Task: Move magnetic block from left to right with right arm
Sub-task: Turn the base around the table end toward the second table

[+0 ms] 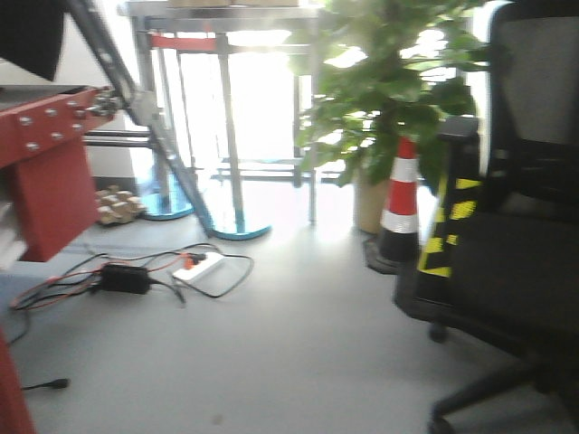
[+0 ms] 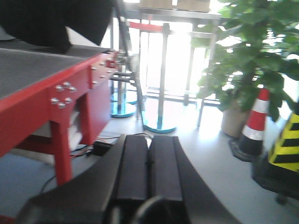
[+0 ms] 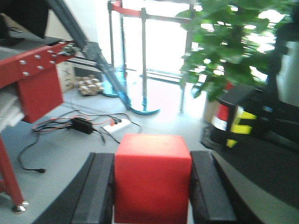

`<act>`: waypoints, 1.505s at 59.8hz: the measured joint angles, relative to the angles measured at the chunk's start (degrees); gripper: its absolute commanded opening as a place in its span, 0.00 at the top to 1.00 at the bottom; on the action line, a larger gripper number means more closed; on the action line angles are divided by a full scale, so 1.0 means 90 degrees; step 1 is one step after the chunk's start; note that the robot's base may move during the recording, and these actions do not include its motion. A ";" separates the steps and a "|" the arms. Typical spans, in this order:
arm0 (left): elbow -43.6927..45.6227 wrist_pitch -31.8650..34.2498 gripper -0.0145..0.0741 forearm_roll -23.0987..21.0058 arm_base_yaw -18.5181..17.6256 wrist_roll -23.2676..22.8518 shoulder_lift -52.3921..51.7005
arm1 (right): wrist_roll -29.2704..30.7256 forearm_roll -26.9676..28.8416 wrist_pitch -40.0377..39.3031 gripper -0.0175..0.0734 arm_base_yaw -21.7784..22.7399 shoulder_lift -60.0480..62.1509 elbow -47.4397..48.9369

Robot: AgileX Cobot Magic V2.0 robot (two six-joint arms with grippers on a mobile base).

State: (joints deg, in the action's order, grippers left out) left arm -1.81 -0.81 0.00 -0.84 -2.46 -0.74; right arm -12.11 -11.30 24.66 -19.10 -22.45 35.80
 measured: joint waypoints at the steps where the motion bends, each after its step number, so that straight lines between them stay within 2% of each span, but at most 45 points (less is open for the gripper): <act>1: 0.0000 0.0000 0.97 0.0000 0.0000 0.0000 0.0000 | 0.0000 0.0000 0.0000 0.53 0.0000 0.0000 0.0000; 90: 0.0000 0.0000 0.97 0.0000 0.0000 0.0000 0.0000 | 0.0000 0.0000 0.0000 0.53 0.0000 0.0000 0.0000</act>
State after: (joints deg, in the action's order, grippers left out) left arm -1.81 -0.81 0.00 -0.84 -2.46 -0.74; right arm -12.11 -11.30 24.66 -19.10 -22.45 35.80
